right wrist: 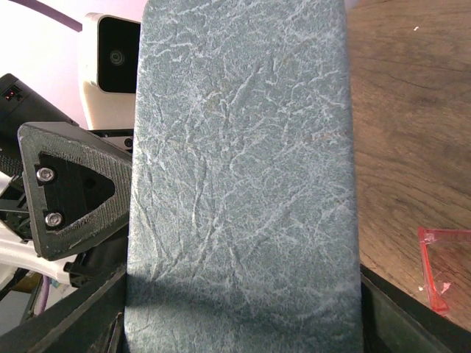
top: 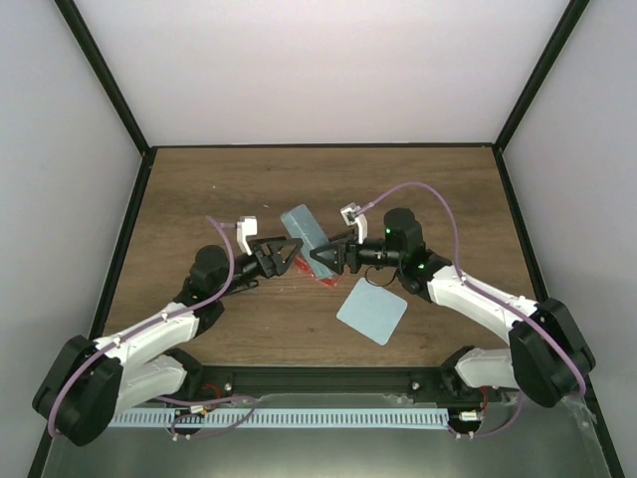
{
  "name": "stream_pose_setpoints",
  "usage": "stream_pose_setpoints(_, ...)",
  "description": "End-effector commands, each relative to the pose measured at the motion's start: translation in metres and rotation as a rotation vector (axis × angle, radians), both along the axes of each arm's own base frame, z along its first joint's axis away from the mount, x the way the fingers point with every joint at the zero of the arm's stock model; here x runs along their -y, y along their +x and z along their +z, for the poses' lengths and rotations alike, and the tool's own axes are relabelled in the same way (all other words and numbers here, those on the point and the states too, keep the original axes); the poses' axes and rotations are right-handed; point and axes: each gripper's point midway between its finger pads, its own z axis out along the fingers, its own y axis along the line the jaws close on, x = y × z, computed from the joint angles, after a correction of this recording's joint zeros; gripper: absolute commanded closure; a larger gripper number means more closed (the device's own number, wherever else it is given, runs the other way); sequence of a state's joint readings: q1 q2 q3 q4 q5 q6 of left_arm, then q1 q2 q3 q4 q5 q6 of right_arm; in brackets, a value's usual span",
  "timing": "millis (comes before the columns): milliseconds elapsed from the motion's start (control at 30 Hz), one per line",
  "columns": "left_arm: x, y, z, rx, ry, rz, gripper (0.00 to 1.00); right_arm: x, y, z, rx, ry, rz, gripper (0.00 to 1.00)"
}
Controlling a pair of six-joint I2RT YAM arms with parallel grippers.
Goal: Organize the sunglasses
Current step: Open the sunglasses case.
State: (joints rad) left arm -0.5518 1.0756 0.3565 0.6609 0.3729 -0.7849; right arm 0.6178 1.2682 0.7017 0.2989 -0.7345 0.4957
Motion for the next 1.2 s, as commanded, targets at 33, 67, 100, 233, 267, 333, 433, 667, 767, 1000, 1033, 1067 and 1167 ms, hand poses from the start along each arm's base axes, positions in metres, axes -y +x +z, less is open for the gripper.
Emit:
stream_pose_setpoints(33,-0.027,0.022,-0.062,-0.180,0.137,0.178,0.01,-0.006,-0.054,0.083,0.258,0.210,0.247,0.45)
stream_pose_setpoints(67,-0.028,0.023,-0.063,-0.183,0.141,0.182,0.01,-0.006,-0.055,0.084,0.260,0.213,0.248,0.45)
stream_pose_setpoints(100,-0.028,0.023,-0.064,-0.185,0.145,0.187,0.01,-0.005,-0.056,0.085,0.266,0.217,0.247,0.45)
stream_pose_setpoints(233,-0.030,0.024,-0.067,-0.192,0.156,0.198,0.01,-0.002,-0.058,0.090,0.284,0.226,0.239,0.45)
stream_pose_setpoints(267,-0.030,0.025,-0.067,-0.194,0.158,0.199,0.01,-0.002,-0.058,0.090,0.285,0.226,0.236,0.45)
stream_pose_setpoints(333,-0.030,0.025,-0.069,-0.199,0.162,0.202,0.01,-0.001,-0.058,0.091,0.289,0.228,0.231,0.45)
stream_pose_setpoints(433,-0.031,0.026,-0.070,-0.202,0.166,0.206,0.01,0.000,-0.059,0.093,0.295,0.231,0.228,0.45)
stream_pose_setpoints(667,-0.031,0.027,-0.073,-0.212,0.175,0.210,0.01,0.002,-0.060,0.095,0.301,0.235,0.222,0.46)
stream_pose_setpoints(767,-0.031,0.027,-0.073,-0.214,0.177,0.211,0.01,0.002,-0.060,0.096,0.305,0.240,0.218,0.46)
stream_pose_setpoints(1000,-0.031,0.027,-0.075,-0.222,0.181,0.211,0.01,0.006,-0.062,0.102,0.325,0.248,0.204,0.46)
stream_pose_setpoints(1033,-0.031,0.027,-0.076,-0.223,0.182,0.211,0.01,0.006,-0.062,0.102,0.327,0.248,0.200,0.46)
stream_pose_setpoints(1067,-0.031,0.027,-0.076,-0.224,0.181,0.210,0.01,0.007,-0.062,0.104,0.331,0.249,0.199,0.46)
stream_pose_setpoints(1167,-0.031,0.027,-0.077,-0.229,0.183,0.209,0.01,0.008,-0.064,0.104,0.337,0.249,0.200,0.46)
